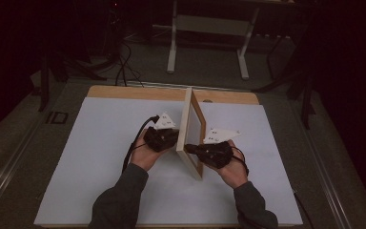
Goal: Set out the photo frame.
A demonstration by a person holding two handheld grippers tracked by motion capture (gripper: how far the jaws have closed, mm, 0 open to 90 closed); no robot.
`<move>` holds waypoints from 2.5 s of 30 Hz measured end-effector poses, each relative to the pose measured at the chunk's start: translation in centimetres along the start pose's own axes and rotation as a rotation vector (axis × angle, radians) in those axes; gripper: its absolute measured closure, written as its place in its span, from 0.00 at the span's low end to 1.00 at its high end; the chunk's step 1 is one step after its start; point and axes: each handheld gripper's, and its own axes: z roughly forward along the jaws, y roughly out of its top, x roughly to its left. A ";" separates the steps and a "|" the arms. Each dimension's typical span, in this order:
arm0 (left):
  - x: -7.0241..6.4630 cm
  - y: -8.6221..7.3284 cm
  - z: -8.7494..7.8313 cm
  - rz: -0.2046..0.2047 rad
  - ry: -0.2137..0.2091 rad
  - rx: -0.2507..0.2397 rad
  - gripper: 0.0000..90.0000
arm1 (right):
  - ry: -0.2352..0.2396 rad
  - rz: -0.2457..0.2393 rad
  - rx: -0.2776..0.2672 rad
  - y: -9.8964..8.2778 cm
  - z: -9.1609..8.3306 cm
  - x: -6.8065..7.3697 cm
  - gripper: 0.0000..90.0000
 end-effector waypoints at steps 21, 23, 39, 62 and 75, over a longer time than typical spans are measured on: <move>2.1 -0.6 -0.5 -0.072 -0.086 -0.003 1.00 | -0.024 -0.019 0.006 1.1 1.7 1.2 1.00; 2.1 -0.7 -0.4 -0.079 -0.086 -0.011 1.00 | -0.024 -0.027 0.005 1.0 1.6 1.2 1.00; 2.9 -0.9 -2.3 -0.164 -0.041 -0.013 0.79 | -0.042 0.006 0.031 -0.7 0.1 -0.2 0.88; 3.2 -0.4 -5.2 -0.311 -0.018 -0.048 0.52 | -0.063 0.065 0.061 -2.9 -0.4 -1.4 0.71; 2.2 0.4 -5.9 -0.331 0.020 -0.065 0.30 | -0.069 0.088 0.062 -3.5 -0.5 -1.6 0.70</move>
